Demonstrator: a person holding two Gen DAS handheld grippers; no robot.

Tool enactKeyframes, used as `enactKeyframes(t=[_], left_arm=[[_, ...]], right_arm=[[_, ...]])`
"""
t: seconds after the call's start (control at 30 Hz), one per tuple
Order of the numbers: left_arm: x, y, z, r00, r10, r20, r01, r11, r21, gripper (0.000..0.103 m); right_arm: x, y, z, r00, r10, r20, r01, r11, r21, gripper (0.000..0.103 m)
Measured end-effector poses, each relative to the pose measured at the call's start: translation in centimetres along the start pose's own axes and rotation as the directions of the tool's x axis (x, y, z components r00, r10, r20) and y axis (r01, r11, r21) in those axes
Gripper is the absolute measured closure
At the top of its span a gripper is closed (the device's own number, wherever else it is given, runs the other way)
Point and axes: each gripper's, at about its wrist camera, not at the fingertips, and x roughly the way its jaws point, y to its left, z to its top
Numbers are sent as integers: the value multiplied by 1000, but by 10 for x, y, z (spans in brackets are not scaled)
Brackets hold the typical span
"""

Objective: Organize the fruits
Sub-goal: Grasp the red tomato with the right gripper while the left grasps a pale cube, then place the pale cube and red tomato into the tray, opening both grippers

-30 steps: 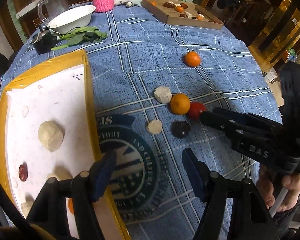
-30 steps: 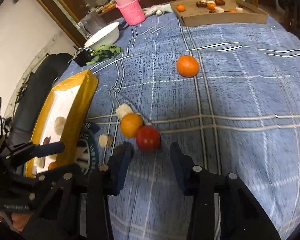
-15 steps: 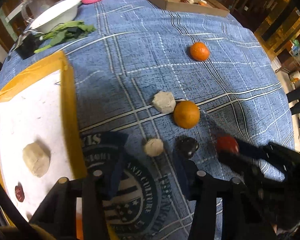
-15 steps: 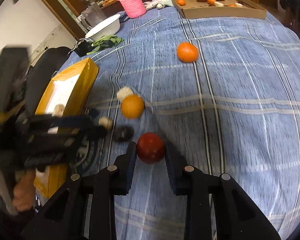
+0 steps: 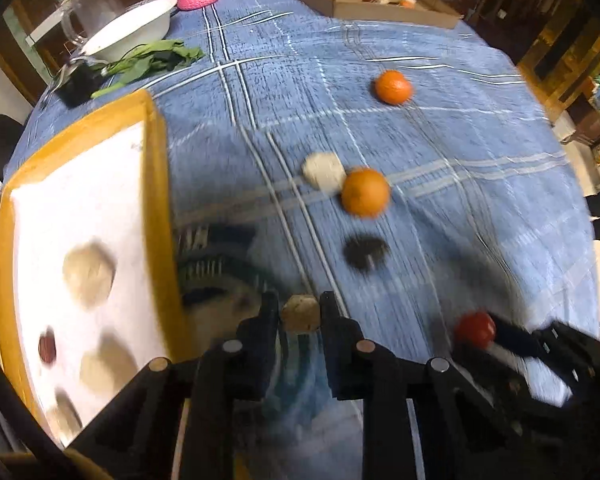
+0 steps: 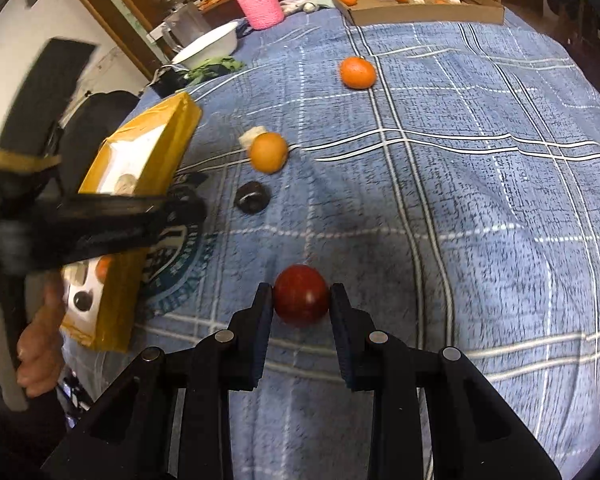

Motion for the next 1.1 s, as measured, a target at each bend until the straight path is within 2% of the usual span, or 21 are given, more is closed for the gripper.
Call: enactKeyframes(t=[0.13, 0.47, 0.8, 0.97, 1.1], left_arm=[[-27, 4, -41, 997, -73, 12, 73, 997, -1, 80], [-70, 28, -107, 995, -61, 82, 65, 997, -41, 80], [-114, 60, -155, 985, -44, 165, 61, 993, -105, 80], [-119, 80, -164, 988, -27, 154, 50, 988, -143, 80], [-111, 99, -151, 990, -26, 139, 51, 983, -175, 80]], right_arm=[[-10, 17, -14, 1000, 0, 10, 0, 1000, -18, 75], [-25, 59, -46, 1000, 15, -9, -15, 999, -29, 76], [-57, 114, -69, 998, 50, 32, -46, 993, -107, 76], [-51, 136, -70, 996, 84, -9, -84, 984, -156, 76], [-40, 147, -60, 994, 102, -48, -109, 977, -181, 76]])
